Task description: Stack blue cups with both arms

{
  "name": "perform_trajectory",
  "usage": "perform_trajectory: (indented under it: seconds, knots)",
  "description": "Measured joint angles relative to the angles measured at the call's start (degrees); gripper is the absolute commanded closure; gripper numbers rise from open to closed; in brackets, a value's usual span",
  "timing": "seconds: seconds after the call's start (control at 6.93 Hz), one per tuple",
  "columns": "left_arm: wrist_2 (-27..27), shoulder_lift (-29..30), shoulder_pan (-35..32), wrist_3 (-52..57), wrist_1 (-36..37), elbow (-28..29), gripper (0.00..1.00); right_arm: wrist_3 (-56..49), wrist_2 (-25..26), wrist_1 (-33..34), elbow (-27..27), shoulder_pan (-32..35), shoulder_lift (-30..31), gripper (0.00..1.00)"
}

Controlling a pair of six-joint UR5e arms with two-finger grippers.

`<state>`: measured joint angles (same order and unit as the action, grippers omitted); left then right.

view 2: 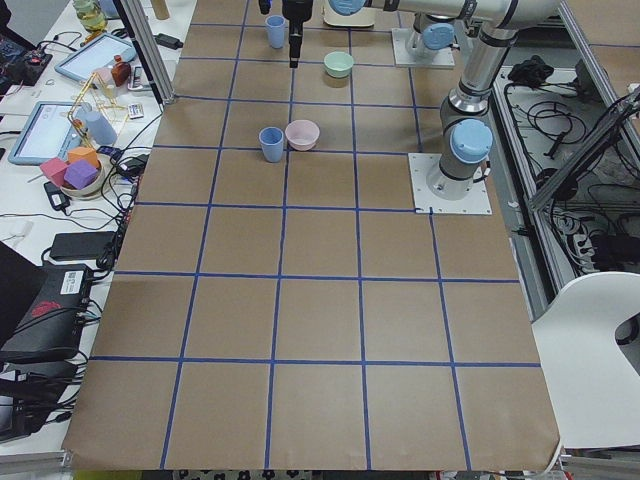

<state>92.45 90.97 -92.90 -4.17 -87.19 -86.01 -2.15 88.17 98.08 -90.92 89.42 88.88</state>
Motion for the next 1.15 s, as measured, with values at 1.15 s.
perform_trajectory:
  seconds: [1.15]
  knots:
    - [-0.9,3.2,0.5,0.4,-0.2,3.7,0.0,0.8,0.5,0.1,2.3,-0.2,-1.3,0.18]
